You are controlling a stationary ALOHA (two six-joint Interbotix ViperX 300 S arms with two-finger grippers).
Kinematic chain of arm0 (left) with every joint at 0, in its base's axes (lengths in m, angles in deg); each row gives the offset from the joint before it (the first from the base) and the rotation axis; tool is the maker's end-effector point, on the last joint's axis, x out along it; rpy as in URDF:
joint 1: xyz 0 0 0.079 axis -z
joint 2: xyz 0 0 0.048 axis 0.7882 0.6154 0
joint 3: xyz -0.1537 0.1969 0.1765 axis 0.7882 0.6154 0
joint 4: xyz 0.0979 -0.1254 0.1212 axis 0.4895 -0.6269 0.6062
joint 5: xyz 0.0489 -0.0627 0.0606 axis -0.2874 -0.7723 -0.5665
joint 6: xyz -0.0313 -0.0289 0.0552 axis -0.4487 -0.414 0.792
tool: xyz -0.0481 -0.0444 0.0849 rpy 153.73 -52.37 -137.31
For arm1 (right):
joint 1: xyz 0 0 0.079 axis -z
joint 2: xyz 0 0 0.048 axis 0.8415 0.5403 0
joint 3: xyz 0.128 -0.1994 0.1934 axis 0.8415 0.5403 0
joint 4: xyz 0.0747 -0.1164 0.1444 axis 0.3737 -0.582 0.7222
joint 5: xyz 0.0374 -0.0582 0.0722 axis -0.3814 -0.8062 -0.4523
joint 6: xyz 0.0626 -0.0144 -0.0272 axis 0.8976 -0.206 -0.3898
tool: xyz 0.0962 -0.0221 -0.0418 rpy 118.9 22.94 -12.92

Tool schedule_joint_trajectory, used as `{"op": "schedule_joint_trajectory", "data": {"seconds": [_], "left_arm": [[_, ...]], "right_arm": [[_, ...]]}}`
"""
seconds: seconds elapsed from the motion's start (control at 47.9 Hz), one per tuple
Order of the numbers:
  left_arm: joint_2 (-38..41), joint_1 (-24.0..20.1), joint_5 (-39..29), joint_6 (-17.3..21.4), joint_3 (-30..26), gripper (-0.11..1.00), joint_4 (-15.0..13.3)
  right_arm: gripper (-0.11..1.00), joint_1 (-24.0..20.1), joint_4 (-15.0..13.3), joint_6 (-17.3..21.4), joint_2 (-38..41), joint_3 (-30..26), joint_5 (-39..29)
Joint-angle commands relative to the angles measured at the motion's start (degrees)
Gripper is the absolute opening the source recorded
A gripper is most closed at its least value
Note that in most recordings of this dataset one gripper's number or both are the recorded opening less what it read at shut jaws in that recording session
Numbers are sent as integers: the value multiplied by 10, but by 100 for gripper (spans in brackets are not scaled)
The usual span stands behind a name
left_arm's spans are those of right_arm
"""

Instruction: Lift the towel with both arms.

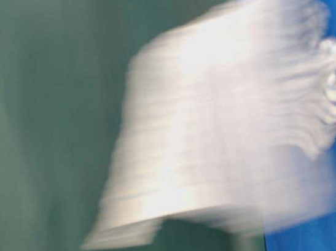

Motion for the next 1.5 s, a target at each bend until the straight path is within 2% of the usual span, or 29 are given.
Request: {"op": "schedule_joint_trajectory", "data": {"seconds": [0.0, 0.23, 0.417, 0.668, 0.856, 0.939, 1.294, 1.482], "left_arm": [[-7, -1, 11, 0, 11, 86, 0], [-28, 0, 89, 1, 86, 86, 0], [-40, -1, 157, 2, 155, 85, 1], [-25, -1, 227, 1, 256, 85, 0], [-3, 0, 294, 1, 323, 85, -1], [8, 0, 321, 1, 348, 85, -1], [90, -1, 451, -4, 439, 85, -4], [142, -1, 499, -6, 459, 85, -5]], "right_arm": [[65, -2, -3, -1, -4, -11, 4], [65, -2, -1, 6, -4, 12, 19], [65, -4, 1, 10, -3, 74, 57], [65, -2, 1, 32, -2, 196, 163], [65, 0, 1, 65, 8, 294, 274], [65, 3, 1, 79, 17, 323, 303], [65, 7, 1, 98, 95, 388, 383], [65, 18, 1, 98, 149, 401, 414]]}}
